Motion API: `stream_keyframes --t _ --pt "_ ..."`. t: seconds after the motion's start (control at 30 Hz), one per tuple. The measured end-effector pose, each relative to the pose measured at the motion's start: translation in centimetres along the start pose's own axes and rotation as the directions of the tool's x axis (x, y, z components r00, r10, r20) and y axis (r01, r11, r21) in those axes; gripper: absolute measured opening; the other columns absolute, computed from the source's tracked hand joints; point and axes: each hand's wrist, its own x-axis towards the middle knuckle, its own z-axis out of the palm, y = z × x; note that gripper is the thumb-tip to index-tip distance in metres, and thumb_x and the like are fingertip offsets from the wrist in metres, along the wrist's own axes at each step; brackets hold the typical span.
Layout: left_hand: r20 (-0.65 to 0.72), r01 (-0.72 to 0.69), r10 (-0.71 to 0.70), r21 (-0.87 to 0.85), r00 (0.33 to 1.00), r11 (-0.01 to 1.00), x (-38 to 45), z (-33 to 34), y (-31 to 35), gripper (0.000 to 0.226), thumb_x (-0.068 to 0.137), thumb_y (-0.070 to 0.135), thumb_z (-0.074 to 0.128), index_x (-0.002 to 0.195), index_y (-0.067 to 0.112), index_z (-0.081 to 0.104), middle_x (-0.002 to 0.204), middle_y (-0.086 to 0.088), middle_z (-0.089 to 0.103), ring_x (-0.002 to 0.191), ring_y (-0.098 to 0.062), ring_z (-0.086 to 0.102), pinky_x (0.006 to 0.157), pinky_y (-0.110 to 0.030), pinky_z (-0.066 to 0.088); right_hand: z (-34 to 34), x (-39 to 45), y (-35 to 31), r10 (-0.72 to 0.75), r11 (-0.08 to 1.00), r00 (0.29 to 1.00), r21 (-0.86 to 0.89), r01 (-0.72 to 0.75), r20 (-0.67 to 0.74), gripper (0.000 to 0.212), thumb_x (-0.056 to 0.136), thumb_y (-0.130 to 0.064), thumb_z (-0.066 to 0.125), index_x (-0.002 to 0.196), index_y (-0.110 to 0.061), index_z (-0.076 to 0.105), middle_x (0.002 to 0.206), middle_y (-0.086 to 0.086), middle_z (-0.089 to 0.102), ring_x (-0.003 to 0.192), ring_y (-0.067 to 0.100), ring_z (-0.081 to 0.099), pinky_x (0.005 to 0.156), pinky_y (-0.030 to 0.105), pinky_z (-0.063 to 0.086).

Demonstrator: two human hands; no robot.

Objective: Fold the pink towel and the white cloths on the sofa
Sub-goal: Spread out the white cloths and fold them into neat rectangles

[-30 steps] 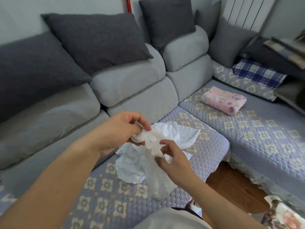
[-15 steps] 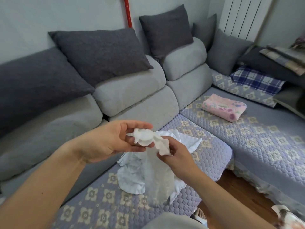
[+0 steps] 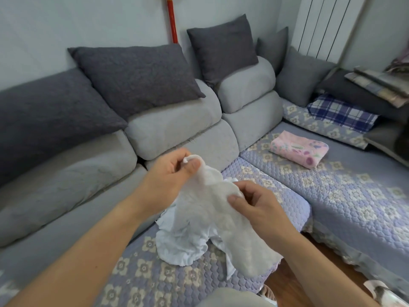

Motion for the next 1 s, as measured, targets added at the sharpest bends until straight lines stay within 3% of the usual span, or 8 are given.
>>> stream_keyframes --t 0.1,0.2,0.27,0.47,0.7,0.83,0.9,1.0 --pt "0.064 -0.055 0.051 0.075 0.997 0.996 0.0 0.7 0.0 0.018 0.092 0.040 0.065 0.085 0.024 0.068 0.080 -0.015 0.064 0.072 -0.020 0.055 0.068 -0.046 0.047 -0.5 0.1 -1.1 0.033 0.998 0.998 -0.063 -0.029 0.054 0.007 0.092 -0.022 0.073 0.094 -0.026 0.078 0.078 -0.004 0.068 0.071 0.011 0.059 0.065 0.024 0.047" --pt "0.084 -0.069 0.063 0.074 0.995 0.995 0.1 0.7 0.0 0.012 0.093 0.016 0.070 0.084 0.024 0.070 0.080 0.000 0.070 0.074 -0.008 0.060 0.070 -0.028 0.048 -1.1 0.0 -1.3 0.093 0.993 0.995 -0.076 -0.090 0.037 0.022 0.090 -0.034 0.074 0.083 -0.013 0.075 0.074 0.005 0.059 0.070 0.019 0.049 0.067 0.036 0.038" --pt "0.109 -0.055 0.047 0.065 0.993 0.996 0.0 0.8 0.0 0.015 0.091 0.009 0.070 0.084 0.022 0.072 0.082 0.003 0.072 0.075 -0.004 0.062 0.072 -0.019 0.049 -1.3 -0.2 -1.3 0.122 0.990 0.992 -0.072 -0.122 0.001 0.019 0.089 -0.029 0.076 0.081 -0.012 0.075 0.073 0.005 0.062 0.068 0.019 0.050 0.066 0.036 0.038" --pt "0.123 0.038 -0.044 0.050 0.991 0.998 -0.4 1.1 0.0 0.016 0.091 0.009 0.070 0.101 0.022 0.074 0.091 -0.001 0.077 0.083 -0.007 0.069 0.078 -0.017 0.053 -1.2 -0.5 -1.0 0.160 0.981 0.987 -0.113 -0.160 -0.010 0.018 0.085 -0.017 0.081 0.070 -0.012 0.072 0.066 0.000 0.066 0.061 0.010 0.055 0.058 0.021 0.042" --pt "0.214 0.028 -0.059 0.145 0.975 0.989 -0.7 0.3 0.5 0.018 0.095 0.012 0.065 0.103 0.025 0.074 0.098 0.007 0.077 0.093 -0.009 0.072 0.082 -0.018 0.054 -0.9 -0.3 -0.5 0.189 0.977 0.982 -0.102 -0.188 -0.001 0.018 0.082 -0.015 0.083 0.070 -0.013 0.070 0.066 0.001 0.066 0.061 0.012 0.056 0.058 0.023 0.042" --pt "0.238 0.041 -0.082 0.175 0.968 0.984 -0.7 0.1 0.7 0.014 0.095 0.020 0.064 0.098 0.024 0.077 0.098 0.011 0.077 0.095 -0.006 0.071 0.086 -0.019 0.054 -1.0 -0.1 -0.1 0.211 0.975 0.977 -0.066 -0.210 0.016 0.014 0.080 -0.011 0.084 0.076 -0.010 0.070 0.075 0.009 0.068 0.071 0.021 0.060 0.069 0.037 0.046" --pt "0.246 0.016 -0.073 0.227 0.967 0.974 -0.6 0.2 0.7 0.016 0.096 0.019 0.064 0.097 0.025 0.078 0.097 0.015 0.077 0.096 -0.003 0.070 0.088 -0.021 0.053 -1.1 0.0 0.1 0.221 0.973 0.975 -0.068 -0.218 0.034 0.012 0.081 -0.006 0.082 0.083 -0.009 0.071 0.075 0.004 0.066 0.071 0.018 0.059 0.071 0.038 0.046" --pt "0.251 -0.032 -0.045 0.295 0.967 0.955 -0.6 0.5 0.6 0.018 0.097 0.017 0.064 0.095 0.028 0.078 0.094 0.017 0.076 0.093 -0.003 0.070 0.087 -0.025 0.054 -1.3 -0.1 0.1 0.223 0.965 0.973 -0.155 -0.213 0.052 0.019 0.082 -0.005 0.082 0.089 -0.022 0.075 0.068 -0.006 0.062 0.064 0.010 0.053 0.069 0.034 0.044"
